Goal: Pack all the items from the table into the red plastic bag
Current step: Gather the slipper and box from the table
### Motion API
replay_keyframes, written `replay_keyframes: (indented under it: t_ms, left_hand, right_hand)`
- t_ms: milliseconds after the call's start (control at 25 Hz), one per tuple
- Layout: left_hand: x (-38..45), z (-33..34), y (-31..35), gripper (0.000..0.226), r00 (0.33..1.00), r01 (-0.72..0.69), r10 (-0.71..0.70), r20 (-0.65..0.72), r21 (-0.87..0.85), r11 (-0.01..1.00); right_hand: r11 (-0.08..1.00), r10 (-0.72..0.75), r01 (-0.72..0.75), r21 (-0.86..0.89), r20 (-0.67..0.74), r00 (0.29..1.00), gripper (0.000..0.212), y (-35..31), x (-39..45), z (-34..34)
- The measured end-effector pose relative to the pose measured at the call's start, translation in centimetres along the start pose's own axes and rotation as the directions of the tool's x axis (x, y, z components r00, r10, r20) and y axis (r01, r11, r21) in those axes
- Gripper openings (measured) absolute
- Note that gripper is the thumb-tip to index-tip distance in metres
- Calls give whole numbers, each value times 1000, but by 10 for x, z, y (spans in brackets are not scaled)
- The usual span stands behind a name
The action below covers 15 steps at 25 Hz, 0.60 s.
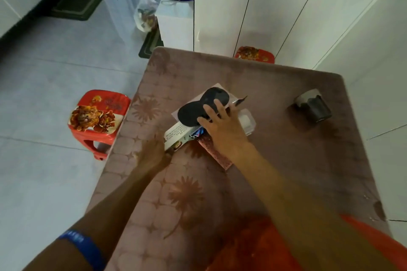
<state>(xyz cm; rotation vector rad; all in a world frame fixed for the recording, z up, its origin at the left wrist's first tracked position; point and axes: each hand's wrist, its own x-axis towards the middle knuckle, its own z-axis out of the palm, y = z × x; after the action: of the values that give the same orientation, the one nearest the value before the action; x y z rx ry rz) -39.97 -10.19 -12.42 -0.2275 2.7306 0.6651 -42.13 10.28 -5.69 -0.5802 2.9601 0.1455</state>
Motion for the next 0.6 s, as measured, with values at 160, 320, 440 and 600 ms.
replay_keyframes:
  t_ms: [160, 320, 440, 600]
  left_hand:
    - [-20, -20, -23, 56, 994, 25, -23, -108, 13, 1000]
    - [-70, -38, -38, 53, 971, 27, -53, -234, -113, 993]
    - [-134, -58, -32, 51, 958, 12, -72, -278, -212, 977]
    - [-220, -110, 3, 56, 912, -65, 20, -410, -98, 993]
  right_hand:
    - [962, 83, -6, 272, -275, 958, 24, -6, 11, -3]
    - [881, 235, 96, 463, -604, 762, 21, -1, -3, -57]
    - [601, 534, 164, 782, -546, 645, 10, -9, -43, -120]
    - [187, 771, 296, 937, -327, 546, 10, -5, -131, -192]
